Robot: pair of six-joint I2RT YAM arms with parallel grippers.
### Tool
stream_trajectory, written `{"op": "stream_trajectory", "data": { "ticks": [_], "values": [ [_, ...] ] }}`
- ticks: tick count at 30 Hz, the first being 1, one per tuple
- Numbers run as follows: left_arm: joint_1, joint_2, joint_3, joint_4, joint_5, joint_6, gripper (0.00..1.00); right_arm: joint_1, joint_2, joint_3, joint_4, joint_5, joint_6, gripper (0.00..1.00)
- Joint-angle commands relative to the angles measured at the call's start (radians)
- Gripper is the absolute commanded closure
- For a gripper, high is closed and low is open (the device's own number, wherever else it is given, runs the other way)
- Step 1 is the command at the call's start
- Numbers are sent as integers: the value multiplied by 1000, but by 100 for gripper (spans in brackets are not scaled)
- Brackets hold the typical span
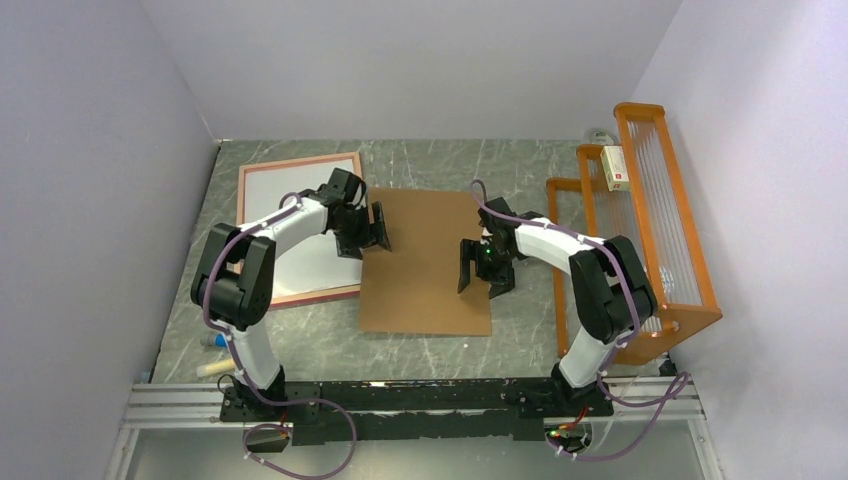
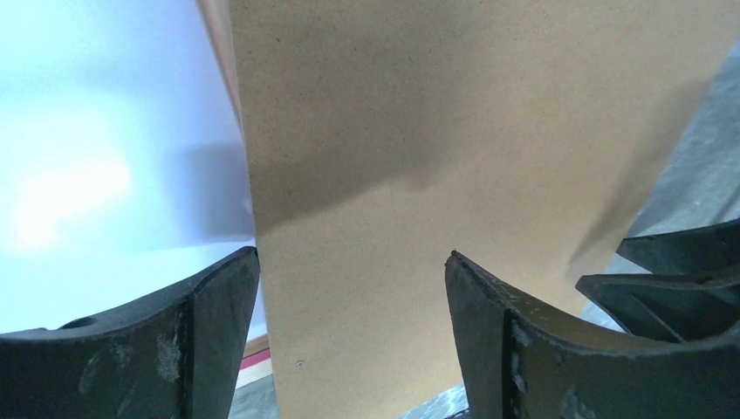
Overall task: Put the photo into the frame
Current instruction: Move the photo frame item to the center of the board.
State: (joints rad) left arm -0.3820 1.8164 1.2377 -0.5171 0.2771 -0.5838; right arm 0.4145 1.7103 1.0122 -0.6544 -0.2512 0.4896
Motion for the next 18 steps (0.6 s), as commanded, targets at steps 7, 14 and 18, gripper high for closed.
{"op": "stream_trajectory", "data": {
  "ticks": [7, 14, 18],
  "values": [
    [-8, -47, -30, -92, 59, -55, 10, 65, 54, 32, 358, -201, 83, 20],
    [32, -70, -51, -102, 87, -50, 6, 70, 59, 28, 355, -189, 83, 21],
    [52, -52, -76, -78, 181, -44, 8, 70, 58, 19, 361, -195, 83, 21]
  ]
}}
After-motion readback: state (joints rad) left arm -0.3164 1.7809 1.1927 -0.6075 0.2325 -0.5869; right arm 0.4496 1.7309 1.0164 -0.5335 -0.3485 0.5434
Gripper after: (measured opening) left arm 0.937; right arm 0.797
